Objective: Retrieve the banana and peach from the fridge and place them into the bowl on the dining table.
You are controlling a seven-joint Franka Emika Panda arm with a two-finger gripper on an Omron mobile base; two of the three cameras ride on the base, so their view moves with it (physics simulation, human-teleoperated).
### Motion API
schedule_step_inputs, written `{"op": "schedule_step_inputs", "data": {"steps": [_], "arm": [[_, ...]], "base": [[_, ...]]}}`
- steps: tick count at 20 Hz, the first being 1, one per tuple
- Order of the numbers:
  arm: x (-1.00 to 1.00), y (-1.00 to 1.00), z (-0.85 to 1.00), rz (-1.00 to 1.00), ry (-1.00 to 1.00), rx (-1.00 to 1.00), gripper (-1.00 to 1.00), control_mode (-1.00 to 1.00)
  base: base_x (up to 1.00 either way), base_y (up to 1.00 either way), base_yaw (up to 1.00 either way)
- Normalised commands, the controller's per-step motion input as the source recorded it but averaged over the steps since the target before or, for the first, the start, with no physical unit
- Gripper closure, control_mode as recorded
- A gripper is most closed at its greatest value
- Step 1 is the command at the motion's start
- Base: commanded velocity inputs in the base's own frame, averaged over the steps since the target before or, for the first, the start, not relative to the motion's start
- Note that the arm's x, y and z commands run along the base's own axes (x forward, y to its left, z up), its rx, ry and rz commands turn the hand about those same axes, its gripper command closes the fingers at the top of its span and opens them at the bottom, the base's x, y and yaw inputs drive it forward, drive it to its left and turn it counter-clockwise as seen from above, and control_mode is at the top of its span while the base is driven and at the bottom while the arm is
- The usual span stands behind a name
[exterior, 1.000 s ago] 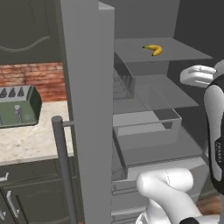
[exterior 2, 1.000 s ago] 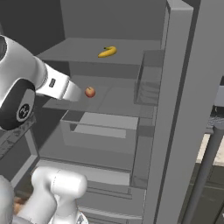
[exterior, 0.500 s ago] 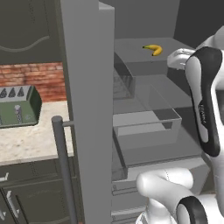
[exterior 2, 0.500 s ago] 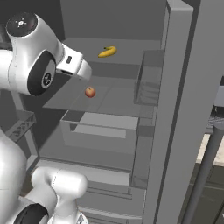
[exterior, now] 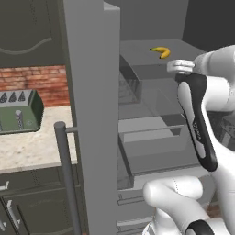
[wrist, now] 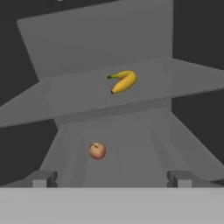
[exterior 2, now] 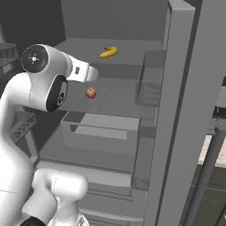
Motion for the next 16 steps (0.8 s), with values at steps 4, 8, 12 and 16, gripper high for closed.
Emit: {"op": "schedule_step_inputs", "data": {"steps": [4,8,12,16], "arm": [[0.41,0.00,0.37,0.00,0.02,-0.02,-1.00,-1.00],[0.47,0.00,0.34,0.00,0.10,-0.01,-1.00,-1.00],[0.53,0.00,0.17,0.00,0.16,0.00,-1.00,-1.00],[0.59,-0.03,-0.06,0.00,0.04,0.00,-1.00,-1.00]], "base": [[0.00,0.00,0.00],[0.00,0.00,0.00],[0.00,0.00,0.00],[0.00,0.00,0.00]]}}
